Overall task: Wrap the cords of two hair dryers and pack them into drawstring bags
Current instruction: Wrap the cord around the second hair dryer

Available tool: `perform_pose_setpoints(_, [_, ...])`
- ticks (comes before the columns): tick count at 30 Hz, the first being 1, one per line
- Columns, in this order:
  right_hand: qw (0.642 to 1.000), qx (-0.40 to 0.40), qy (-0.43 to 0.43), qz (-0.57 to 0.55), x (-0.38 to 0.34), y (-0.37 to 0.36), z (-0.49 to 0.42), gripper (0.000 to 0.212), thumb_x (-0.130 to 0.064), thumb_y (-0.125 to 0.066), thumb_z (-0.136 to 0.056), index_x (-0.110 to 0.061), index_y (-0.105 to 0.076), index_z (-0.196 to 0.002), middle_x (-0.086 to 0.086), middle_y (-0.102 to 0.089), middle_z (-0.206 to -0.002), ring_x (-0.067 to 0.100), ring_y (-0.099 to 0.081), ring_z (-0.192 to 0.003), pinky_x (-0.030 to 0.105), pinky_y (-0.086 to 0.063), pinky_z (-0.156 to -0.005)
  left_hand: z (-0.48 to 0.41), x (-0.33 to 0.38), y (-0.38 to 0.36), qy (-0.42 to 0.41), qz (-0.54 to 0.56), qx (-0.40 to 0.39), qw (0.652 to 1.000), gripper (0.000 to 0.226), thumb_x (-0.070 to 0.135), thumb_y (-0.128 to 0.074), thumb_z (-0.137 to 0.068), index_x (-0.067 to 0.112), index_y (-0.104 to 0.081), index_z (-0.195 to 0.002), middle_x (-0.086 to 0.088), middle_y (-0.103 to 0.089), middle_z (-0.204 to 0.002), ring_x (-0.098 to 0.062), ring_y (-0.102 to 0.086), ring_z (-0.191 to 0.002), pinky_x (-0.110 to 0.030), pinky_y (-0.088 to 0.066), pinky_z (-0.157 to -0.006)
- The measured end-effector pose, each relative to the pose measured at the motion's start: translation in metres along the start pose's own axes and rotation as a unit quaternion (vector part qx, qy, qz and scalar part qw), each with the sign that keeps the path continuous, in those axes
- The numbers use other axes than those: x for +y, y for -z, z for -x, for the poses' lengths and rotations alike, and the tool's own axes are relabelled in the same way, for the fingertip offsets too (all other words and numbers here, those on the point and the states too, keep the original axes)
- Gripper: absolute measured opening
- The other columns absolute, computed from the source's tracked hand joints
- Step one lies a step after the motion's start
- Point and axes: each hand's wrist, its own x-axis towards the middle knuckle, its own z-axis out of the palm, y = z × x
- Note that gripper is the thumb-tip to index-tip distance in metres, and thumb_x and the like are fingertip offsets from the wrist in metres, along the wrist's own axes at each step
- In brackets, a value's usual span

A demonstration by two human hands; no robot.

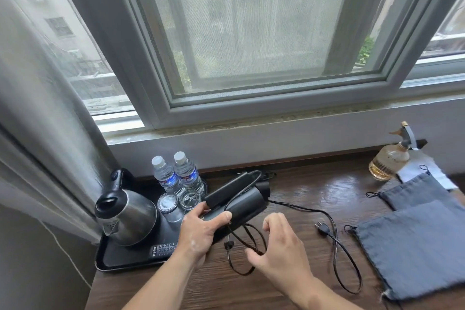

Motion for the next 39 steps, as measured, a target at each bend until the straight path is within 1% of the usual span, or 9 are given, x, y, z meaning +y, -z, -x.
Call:
perform_pose_setpoints(5, [0.989,-0.058,-0.095,-0.102,0.020,0.004,0.006,0.044,-0.037,-0.077,-0.069,-0.032,-0.037,-0.087,-0.008,-0.053,-0.085,0.015,-0.052,-0.073,0.027,-0.044,-0.066,-0.015,0.020,0.015,-0.022,0.006,-0.027,0.999,0.048,0.012,-0.090,-0.065,0.012,-0.074,-0.110,-0.015,-0.078,-0.104,-0.032,-0.076,-0.095,-0.036,-0.062,-0.077])
perform_pose_setpoints(11, [0.963,-0.159,-0.082,-0.200,0.057,0.020,-0.010,0.019,-0.029,-0.083,-0.077,-0.023,-0.065,-0.075,-0.007,-0.074,-0.069,0.002,-0.062,-0.060,0.024,-0.052,-0.065,-0.023,0.031,0.033,-0.041,-0.022,-0.063,0.997,0.050,0.014,-0.085,-0.061,0.013,-0.075,-0.111,-0.012,-0.078,-0.109,-0.029,-0.076,-0.096,-0.035,-0.060,-0.080])
perform_pose_setpoints(13, [0.947,-0.168,-0.096,-0.256,0.063,0.024,-0.017,0.014,-0.018,-0.080,-0.084,-0.015,-0.067,-0.079,0.006,-0.075,-0.068,0.012,-0.066,-0.060,0.031,-0.054,-0.065,-0.023,0.030,0.036,-0.036,-0.036,-0.082,0.995,0.051,0.017,-0.088,-0.060,0.016,-0.076,-0.110,-0.010,-0.078,-0.110,-0.033,-0.075,-0.101,-0.041,-0.058,-0.085])
perform_pose_setpoints(16, [0.933,-0.156,-0.120,-0.300,0.068,0.030,-0.028,0.012,-0.012,-0.075,-0.090,-0.005,-0.067,-0.083,0.008,-0.070,-0.064,0.019,-0.064,-0.059,0.032,-0.052,-0.061,-0.020,0.025,0.040,-0.024,-0.049,-0.111,0.992,0.057,0.023,-0.089,-0.059,0.019,-0.075,-0.115,-0.012,-0.077,-0.114,-0.037,-0.072,-0.108,-0.048,-0.057,-0.092])
perform_pose_setpoints(19, [0.944,-0.147,-0.129,-0.266,0.069,0.032,-0.039,0.014,-0.015,-0.074,-0.090,-0.009,-0.069,-0.079,0.004,-0.064,-0.058,0.020,-0.061,-0.052,0.031,-0.049,-0.054,-0.013,0.019,0.042,-0.026,-0.066,-0.147,0.987,0.056,0.019,-0.087,-0.063,0.015,-0.074,-0.118,-0.013,-0.076,-0.118,-0.036,-0.071,-0.112,-0.050,-0.055,-0.101])
perform_pose_setpoints(24, [0.974,-0.118,-0.129,-0.144,0.062,0.041,-0.066,0.018,-0.030,-0.074,-0.088,-0.018,-0.071,-0.075,-0.001,-0.068,-0.059,0.008,-0.060,-0.046,0.025,-0.051,-0.052,-0.003,0.015,0.042,-0.016,-0.090,-0.193,0.977,0.054,0.013,-0.084,-0.066,0.012,-0.073,-0.119,-0.014,-0.076,-0.118,-0.035,-0.071,-0.111,-0.046,-0.055,-0.100])
perform_pose_setpoints(29, [0.988,-0.091,-0.106,-0.066,0.053,0.044,-0.091,0.019,-0.043,-0.073,-0.085,-0.027,-0.074,-0.075,-0.010,-0.071,-0.070,0.001,-0.063,-0.068,0.018,-0.044,-0.062,0.004,0.010,0.040,-0.008,-0.145,-0.233,0.962,0.050,0.005,-0.081,-0.071,0.010,-0.072,-0.121,-0.009,-0.076,-0.118,-0.029,-0.072,-0.111,-0.034,-0.057,-0.094])
perform_pose_setpoints(33, [0.991,-0.065,-0.092,-0.070,0.040,0.051,-0.103,0.018,-0.041,-0.072,-0.087,-0.026,-0.074,-0.078,-0.012,-0.071,-0.072,-0.004,-0.061,-0.071,0.013,-0.039,-0.062,0.008,0.005,0.036,0.009,-0.176,-0.247,0.953,0.051,0.009,-0.082,-0.070,0.011,-0.073,-0.120,-0.010,-0.076,-0.118,-0.032,-0.071,-0.113,-0.045,-0.055,-0.101])
perform_pose_setpoints(39, [0.996,-0.018,-0.034,-0.081,0.016,0.063,-0.109,0.017,-0.042,-0.070,-0.088,-0.030,-0.074,-0.077,-0.014,-0.068,-0.067,0.002,-0.060,-0.070,0.019,-0.042,-0.065,0.012,-0.003,0.034,0.040,-0.195,-0.216,0.956,0.042,0.008,-0.083,-0.068,0.012,-0.077,-0.109,-0.011,-0.079,-0.105,-0.028,-0.075,-0.098,-0.046,-0.061,-0.090])
